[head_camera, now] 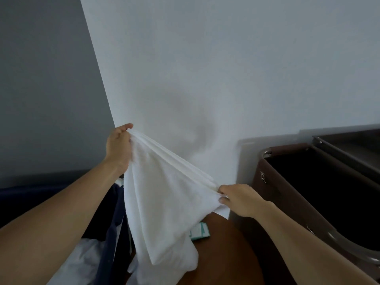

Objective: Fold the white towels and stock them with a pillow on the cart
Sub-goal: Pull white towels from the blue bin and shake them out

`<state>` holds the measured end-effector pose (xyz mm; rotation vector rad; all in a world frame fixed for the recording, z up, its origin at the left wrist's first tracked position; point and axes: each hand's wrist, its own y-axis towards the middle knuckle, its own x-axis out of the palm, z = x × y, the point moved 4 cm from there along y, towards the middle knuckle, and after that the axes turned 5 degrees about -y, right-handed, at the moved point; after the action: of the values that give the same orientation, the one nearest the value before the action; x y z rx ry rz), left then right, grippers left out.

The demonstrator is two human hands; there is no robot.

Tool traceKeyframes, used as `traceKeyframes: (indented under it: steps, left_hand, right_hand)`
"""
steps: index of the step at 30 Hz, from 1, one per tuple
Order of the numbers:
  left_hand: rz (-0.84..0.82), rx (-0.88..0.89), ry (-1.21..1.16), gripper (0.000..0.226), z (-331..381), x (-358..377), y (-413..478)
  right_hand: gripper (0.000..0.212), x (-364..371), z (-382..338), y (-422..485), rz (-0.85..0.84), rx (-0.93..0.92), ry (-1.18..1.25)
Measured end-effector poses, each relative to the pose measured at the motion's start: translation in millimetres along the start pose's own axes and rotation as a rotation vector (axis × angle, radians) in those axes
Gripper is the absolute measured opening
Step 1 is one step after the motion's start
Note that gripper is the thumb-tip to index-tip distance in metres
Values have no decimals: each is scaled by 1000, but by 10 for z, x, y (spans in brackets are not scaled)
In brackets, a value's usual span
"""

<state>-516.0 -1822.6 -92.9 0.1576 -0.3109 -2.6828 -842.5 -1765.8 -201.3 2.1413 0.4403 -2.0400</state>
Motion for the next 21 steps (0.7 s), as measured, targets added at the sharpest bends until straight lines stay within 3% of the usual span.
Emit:
traceKeyframes:
  steps: [4, 7, 11, 16, 21]
  left_hand:
    - [110, -93, 47, 43, -246, -142, 47]
    - [124, -130, 154, 40, -436, -278, 35]
    - [116, -101, 276, 40, -538, -374, 3]
    - [205, -37, 236, 38, -373, -335, 82]
    - [214, -33, 232, 35, -390, -298, 100]
  right_hand:
    - [17, -98, 75, 46, 154, 79, 347]
    - [14, -185, 91, 49, 233, 75, 437]
    - [25, -469, 78, 57, 254, 21, 360]
    - [38, -880, -9, 23, 381, 4, 348]
    - [48, -771, -63, 49, 321, -114, 20]
